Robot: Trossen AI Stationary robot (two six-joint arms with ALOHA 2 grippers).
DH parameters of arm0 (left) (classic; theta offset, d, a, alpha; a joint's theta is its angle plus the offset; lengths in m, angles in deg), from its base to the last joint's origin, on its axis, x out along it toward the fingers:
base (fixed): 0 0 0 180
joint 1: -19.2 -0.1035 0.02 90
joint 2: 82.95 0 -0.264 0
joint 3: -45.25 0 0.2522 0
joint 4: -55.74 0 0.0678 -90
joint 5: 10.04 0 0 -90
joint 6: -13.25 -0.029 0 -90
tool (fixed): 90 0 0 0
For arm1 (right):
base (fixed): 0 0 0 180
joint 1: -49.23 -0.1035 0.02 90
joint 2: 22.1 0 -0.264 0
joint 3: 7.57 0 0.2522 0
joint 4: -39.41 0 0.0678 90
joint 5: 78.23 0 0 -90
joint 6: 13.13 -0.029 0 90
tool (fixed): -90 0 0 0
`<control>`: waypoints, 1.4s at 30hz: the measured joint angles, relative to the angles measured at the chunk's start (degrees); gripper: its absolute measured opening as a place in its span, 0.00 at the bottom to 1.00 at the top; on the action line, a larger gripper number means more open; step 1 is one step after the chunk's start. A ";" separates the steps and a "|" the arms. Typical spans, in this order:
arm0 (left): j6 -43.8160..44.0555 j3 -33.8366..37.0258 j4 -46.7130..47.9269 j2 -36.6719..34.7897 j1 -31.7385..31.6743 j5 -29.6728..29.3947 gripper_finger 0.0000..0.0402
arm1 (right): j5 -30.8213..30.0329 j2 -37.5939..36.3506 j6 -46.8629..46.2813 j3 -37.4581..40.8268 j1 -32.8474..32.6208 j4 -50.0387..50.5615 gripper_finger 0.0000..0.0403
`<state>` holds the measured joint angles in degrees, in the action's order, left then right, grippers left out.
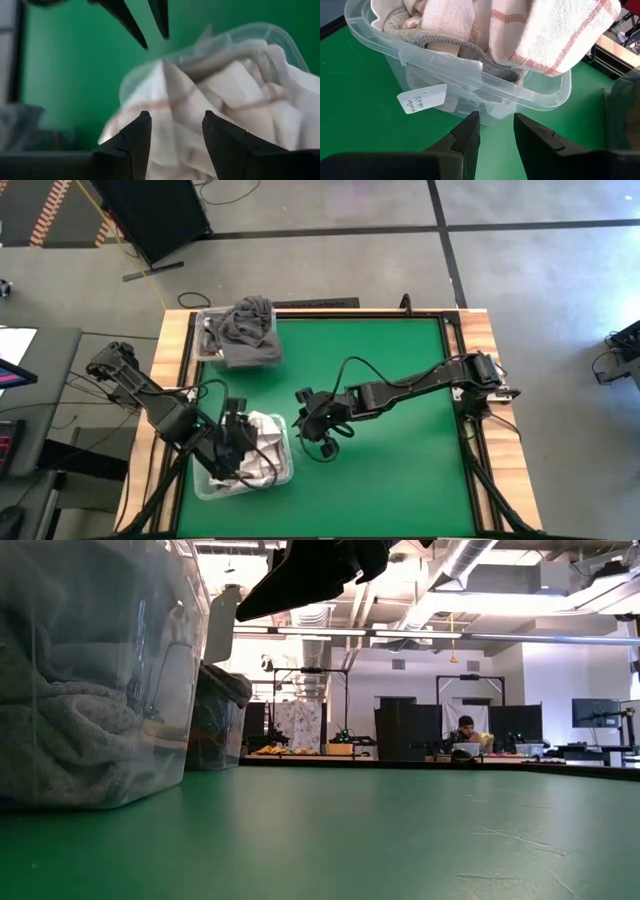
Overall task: Sort towels by color in basket
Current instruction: Put the white patterned towel into the bottom transparent bin
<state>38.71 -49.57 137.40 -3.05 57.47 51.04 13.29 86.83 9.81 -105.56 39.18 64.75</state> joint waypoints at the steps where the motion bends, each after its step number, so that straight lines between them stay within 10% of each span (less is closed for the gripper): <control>1: -1.34 0.00 -0.54 0.00 -0.10 -1.21 0.42 | 0.00 0.00 0.00 0.00 0.00 0.00 0.37; 8: -4.41 0.15 -0.10 0.00 -3.68 -5.09 0.48 | 0.00 0.02 0.00 0.00 0.00 -0.02 0.37; 22: -3.17 13.05 -10.35 -0.02 -11.43 19.70 0.49 | -0.02 0.04 0.00 -0.02 -0.50 1.32 0.37; 42: 0.02 24.64 -19.19 -0.66 -11.40 21.11 0.49 | -0.02 0.04 -0.59 -0.02 -0.30 1.93 0.37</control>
<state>38.73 -24.93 118.22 -3.72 46.07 72.16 13.27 86.87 9.22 -105.58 38.89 66.68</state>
